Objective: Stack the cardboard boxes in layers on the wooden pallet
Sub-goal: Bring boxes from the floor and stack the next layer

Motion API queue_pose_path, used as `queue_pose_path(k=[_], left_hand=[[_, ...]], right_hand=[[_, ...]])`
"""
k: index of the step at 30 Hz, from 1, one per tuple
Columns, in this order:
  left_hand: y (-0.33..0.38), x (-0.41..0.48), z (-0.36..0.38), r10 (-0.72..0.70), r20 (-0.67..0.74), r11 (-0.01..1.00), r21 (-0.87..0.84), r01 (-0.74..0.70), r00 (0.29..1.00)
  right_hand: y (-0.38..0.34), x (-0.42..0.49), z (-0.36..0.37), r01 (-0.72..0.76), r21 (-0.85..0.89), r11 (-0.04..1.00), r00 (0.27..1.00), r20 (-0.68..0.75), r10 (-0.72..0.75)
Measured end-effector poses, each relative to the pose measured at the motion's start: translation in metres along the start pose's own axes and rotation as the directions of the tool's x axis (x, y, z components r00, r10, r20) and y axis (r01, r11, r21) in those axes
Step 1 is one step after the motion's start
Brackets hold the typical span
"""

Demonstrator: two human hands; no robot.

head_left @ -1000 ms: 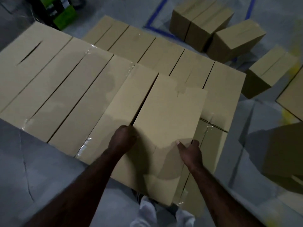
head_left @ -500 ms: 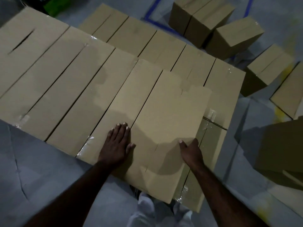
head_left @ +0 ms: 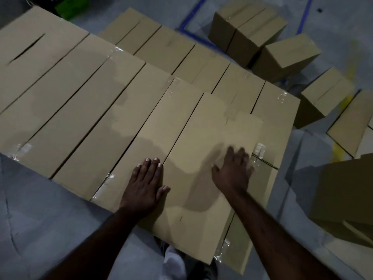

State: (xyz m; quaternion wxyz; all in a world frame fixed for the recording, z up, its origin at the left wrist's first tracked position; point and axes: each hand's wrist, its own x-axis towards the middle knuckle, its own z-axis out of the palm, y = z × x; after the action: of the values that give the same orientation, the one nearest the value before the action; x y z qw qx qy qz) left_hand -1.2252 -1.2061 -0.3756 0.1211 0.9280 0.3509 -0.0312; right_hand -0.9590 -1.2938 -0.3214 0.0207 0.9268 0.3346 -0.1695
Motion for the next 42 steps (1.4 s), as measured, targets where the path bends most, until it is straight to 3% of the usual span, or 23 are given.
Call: queue_pose_path(k=[3, 6, 8, 11, 13, 15, 16, 20, 22, 25, 33, 42], left_hand=[[-0.002, 0.001, 0.006, 0.016, -0.064, 1.0, 0.012, -0.016, 0.998], [-0.001, 0.001, 0.007, 0.021, -0.115, 0.999, 0.03, -0.017, 0.993], [0.005, -0.004, 0.006, -0.061, -0.146, 0.997, 0.031, 0.066, 0.987], [0.014, -0.028, 0.011, -0.304, -0.212, 0.952, -0.026, 0.306, 0.929], [0.02, -0.052, 0.017, -0.553, -0.202, 0.833, -0.142, 0.534, 0.809], [0.029, -0.07, 0.022, -0.798, -0.112, 0.594, -0.308, 0.743, 0.591], [0.036, -0.074, 0.025, -0.864, -0.068, 0.483, -0.4, 0.779, 0.5], [0.056, -0.069, 0.028, -0.933, 0.016, 0.217, -0.772, 0.597, 0.36], [0.062, -0.059, 0.027, -0.959, 0.05, 0.108, -0.846, 0.522, 0.279], [0.066, -0.05, 0.027, -0.981, 0.041, 0.055, -0.878, 0.475, 0.188], [0.064, -0.051, 0.031, -0.991, 0.04, 0.027, -0.879, 0.477, 0.13], [0.059, -0.057, 0.037, -0.99, 0.026, 0.044, -0.884, 0.466, 0.142]], right_hand=[[-0.029, 0.065, -0.02, 0.211, 0.055, 0.976, 0.977, -0.031, -0.21], [-0.06, 0.133, -0.038, 0.322, 0.016, 0.947, 0.944, -0.077, -0.32], [-0.079, 0.169, -0.047, 0.344, -0.001, 0.939, 0.935, -0.097, -0.342], [-0.103, 0.2, -0.049, 0.385, -0.014, 0.923, 0.914, -0.135, -0.383], [-0.115, 0.209, -0.045, 0.404, 0.017, 0.914, 0.906, -0.145, -0.398], [-0.124, 0.215, -0.037, 0.418, 0.07, 0.906, 0.901, -0.155, -0.404], [-0.127, 0.218, -0.035, 0.415, 0.082, 0.906, 0.903, -0.155, -0.4], [-0.139, 0.222, -0.027, 0.362, 0.03, 0.932, 0.921, -0.165, -0.353], [-0.14, 0.223, -0.026, 0.355, -0.011, 0.935, 0.919, -0.183, -0.351], [-0.14, 0.225, -0.025, 0.364, -0.034, 0.931, 0.914, -0.181, -0.364], [-0.145, 0.223, -0.032, 0.334, -0.056, 0.941, 0.933, -0.121, -0.338], [-0.144, 0.221, -0.022, 0.319, -0.07, 0.945, 0.935, -0.137, -0.326]])
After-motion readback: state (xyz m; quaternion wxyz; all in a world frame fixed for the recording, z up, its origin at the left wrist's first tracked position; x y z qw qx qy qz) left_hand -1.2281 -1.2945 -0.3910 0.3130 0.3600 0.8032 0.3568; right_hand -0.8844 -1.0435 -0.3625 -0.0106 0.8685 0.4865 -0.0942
